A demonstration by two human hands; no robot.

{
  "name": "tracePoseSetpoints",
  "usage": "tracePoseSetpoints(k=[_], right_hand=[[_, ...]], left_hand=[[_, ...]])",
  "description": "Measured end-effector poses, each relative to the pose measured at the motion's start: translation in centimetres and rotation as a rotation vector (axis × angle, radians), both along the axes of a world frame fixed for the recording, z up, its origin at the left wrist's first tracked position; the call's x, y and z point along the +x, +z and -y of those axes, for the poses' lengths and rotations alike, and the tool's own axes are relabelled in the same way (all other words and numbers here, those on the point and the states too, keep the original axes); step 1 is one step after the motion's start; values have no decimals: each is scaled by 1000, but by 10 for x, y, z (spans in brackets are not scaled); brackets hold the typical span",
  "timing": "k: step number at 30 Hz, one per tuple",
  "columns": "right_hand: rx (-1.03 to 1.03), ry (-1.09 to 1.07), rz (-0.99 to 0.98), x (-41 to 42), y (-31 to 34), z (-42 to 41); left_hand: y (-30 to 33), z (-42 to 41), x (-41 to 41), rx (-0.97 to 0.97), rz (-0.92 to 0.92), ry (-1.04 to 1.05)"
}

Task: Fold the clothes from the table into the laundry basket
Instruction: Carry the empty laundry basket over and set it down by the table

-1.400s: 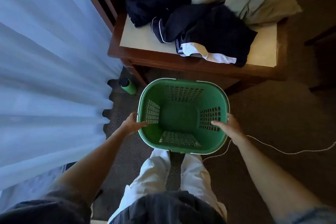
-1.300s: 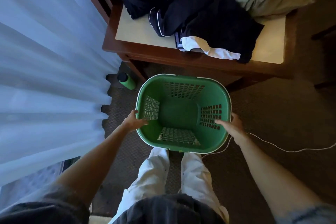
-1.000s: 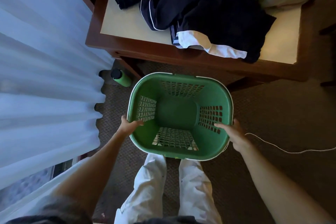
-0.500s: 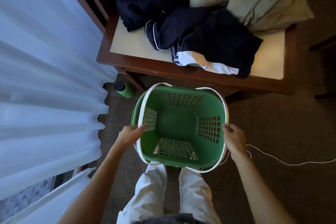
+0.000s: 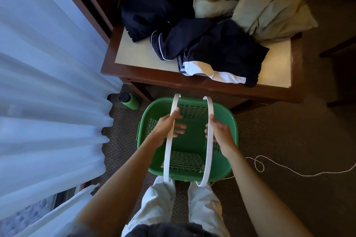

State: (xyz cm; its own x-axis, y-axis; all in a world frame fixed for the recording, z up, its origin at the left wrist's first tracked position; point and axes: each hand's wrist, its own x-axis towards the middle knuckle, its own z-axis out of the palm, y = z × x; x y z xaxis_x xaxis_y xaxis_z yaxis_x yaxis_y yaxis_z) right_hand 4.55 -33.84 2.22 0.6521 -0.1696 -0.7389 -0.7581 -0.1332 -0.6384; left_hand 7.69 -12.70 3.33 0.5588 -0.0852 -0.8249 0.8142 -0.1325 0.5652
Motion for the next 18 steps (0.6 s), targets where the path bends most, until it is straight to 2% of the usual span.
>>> tracePoseSetpoints(k=[5,7,14,18], right_hand=[[195,-119,-83,14,-2,-23],[197,-178,-107,7,4,-27],[103,-289,-86,-17,41,-34],[47,-348,-35,-25,83,-32]], left_hand=[[-6,13,-6,-40,-6,221],[-4,13,-12,-43,-17,254],[29,20,-26,19,45,206],[72,21,-28,-73,100,150]])
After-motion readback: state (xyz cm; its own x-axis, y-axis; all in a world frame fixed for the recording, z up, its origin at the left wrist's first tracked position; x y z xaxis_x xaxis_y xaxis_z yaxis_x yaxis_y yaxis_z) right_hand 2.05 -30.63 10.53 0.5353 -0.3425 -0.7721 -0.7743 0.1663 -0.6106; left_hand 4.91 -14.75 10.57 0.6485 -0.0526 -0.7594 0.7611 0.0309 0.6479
